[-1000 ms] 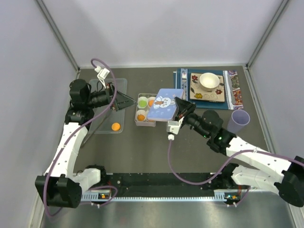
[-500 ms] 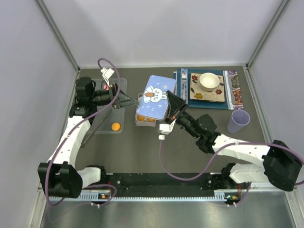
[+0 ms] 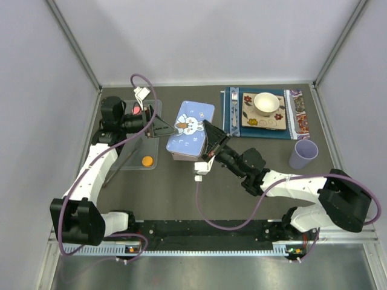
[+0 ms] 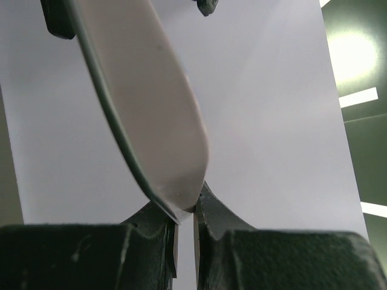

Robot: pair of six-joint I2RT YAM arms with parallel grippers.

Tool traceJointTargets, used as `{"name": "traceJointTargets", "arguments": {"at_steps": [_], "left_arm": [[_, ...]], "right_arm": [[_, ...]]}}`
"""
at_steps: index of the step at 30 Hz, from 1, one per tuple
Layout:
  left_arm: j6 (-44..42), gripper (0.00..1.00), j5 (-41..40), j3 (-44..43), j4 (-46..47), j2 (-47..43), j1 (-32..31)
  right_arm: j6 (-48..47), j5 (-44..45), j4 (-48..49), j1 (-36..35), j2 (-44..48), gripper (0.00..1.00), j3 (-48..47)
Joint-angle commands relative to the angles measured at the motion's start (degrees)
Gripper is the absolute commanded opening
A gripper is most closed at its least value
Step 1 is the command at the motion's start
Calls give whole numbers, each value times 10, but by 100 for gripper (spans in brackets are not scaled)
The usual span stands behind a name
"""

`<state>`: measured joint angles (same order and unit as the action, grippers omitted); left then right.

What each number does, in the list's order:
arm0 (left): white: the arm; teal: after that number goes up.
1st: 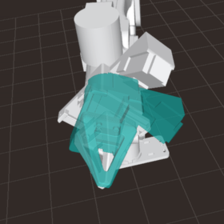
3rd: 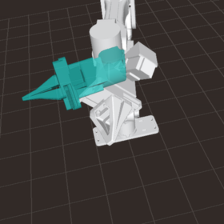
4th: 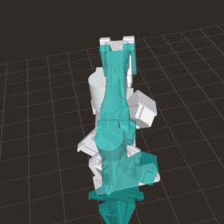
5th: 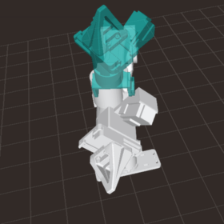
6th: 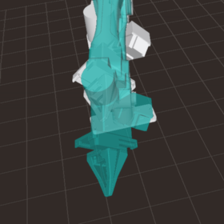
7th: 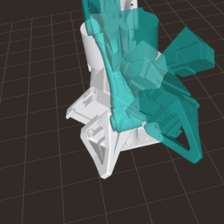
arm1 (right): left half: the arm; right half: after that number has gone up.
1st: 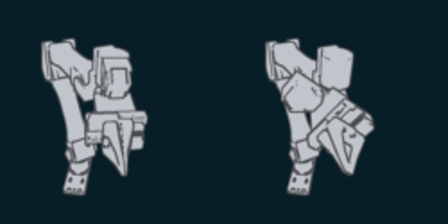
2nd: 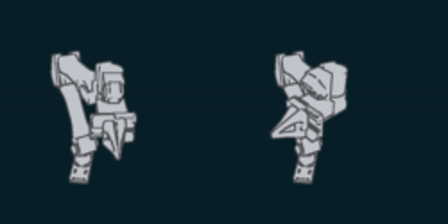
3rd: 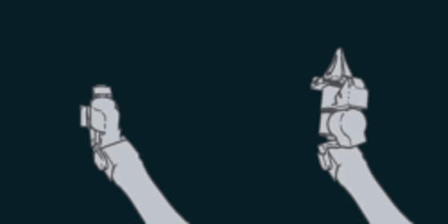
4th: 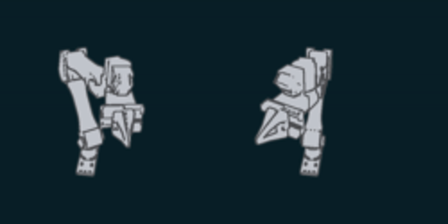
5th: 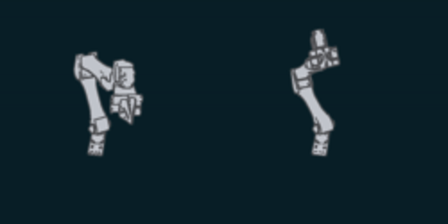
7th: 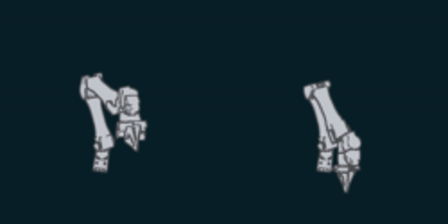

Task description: Pack the cookies

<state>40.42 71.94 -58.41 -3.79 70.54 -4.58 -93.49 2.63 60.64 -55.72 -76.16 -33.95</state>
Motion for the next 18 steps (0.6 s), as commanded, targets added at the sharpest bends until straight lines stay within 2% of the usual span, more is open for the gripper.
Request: {"name": "traceJointTargets", "arguments": {"at_steps": [1, 9, 18], "left_arm": [[-7, 90, 16, -28, 23, 7, -8], [7, 86, 17, -25, 53, 20, -15], [17, 64, 14, -14, 72, 17, -20]], "right_arm": [[5, 11, 40, -17, -18, 0, -47], [3, 16, 38, -27, -47, 0, -70], [3, 18, 31, -32, -63, 2, -88]]}}
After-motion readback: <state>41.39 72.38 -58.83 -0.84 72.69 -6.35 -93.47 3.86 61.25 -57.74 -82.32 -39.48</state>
